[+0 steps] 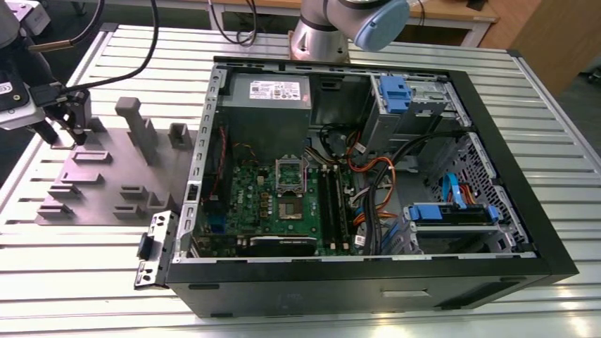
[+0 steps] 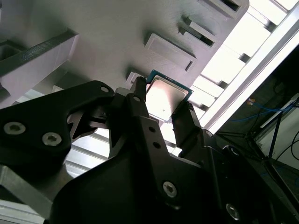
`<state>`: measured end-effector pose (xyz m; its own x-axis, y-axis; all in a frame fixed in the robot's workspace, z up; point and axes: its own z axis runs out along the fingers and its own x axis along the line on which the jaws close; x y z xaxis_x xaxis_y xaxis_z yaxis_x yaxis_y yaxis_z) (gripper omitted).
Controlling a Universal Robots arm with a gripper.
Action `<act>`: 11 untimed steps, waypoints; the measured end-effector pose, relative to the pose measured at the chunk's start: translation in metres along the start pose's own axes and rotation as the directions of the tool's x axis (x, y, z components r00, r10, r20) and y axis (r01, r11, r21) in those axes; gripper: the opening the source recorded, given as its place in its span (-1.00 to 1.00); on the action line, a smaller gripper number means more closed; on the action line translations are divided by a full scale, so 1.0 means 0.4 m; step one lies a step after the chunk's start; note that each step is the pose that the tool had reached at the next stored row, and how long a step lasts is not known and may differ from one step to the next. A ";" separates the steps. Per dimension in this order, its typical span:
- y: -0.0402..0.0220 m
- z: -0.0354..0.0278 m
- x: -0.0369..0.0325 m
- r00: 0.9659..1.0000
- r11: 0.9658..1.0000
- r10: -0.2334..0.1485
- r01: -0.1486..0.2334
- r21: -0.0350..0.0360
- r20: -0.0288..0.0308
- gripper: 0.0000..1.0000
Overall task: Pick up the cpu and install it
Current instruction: 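Pick up the cpu and move it towards the insertion slot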
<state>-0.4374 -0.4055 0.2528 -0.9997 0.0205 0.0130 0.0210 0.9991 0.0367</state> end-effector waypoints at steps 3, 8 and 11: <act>0.000 0.000 0.000 1.000 1.000 0.000 0.000 0.000 0.000 -0.06; 0.000 -0.001 0.000 1.000 1.000 0.000 0.000 0.000 0.000 -0.06; 0.000 -0.010 0.000 1.000 1.000 0.000 0.000 0.000 0.000 -0.06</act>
<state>-0.4374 -0.4055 0.2570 -0.9997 0.0205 0.0131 0.0210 0.9991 0.0365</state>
